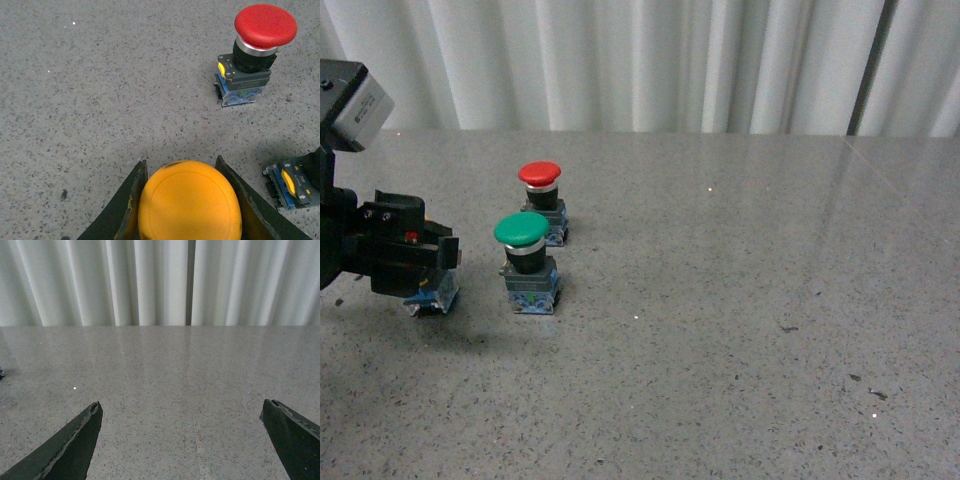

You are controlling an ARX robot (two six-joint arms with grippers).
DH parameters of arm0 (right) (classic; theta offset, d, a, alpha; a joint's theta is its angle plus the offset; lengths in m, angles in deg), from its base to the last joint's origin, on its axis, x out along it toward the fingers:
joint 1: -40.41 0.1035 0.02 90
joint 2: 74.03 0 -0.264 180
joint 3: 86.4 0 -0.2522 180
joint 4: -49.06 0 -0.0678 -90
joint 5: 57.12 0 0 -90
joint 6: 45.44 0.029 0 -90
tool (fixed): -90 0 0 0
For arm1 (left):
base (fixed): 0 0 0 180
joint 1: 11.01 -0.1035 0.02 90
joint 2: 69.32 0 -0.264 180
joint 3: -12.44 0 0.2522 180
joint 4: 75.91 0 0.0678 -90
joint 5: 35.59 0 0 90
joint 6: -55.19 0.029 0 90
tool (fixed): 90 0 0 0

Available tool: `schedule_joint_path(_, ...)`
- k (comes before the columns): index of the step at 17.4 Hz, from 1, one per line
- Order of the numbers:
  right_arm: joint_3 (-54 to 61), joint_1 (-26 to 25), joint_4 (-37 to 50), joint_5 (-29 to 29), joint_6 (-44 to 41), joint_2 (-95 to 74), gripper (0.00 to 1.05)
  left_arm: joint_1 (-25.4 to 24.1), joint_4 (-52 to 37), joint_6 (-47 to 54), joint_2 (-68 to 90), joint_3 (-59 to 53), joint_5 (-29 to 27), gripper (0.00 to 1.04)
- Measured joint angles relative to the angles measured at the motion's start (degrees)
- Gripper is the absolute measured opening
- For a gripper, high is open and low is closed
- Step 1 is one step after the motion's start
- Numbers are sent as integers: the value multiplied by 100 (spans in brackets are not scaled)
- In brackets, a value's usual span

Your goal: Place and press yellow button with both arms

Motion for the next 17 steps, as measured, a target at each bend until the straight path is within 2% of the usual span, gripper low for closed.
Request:
schedule_joint_path(4,0,0,0,0,0,0,98,238,496,170,-1207,94,-138,34)
schedule_joint_path(8,0,0,-2,0,0,0,98,750,721,72,-1707,870,-144,34)
schedule_joint_path(13,0,0,0,0,0,0,98,1569,874,-413,-669,1843,-184,34)
schedule_joint_path(14,0,0,0,0,0,0,98,2197,938,-713,293,2494,-291,34)
schedule_joint_path(15,0,0,0,0,0,0,98,2426,973,-968,855,2885,-262,34)
schedule_joint_path(17,0,0,-2,0,0,0,98,2498,977,-1231,1362,3123,-302,34)
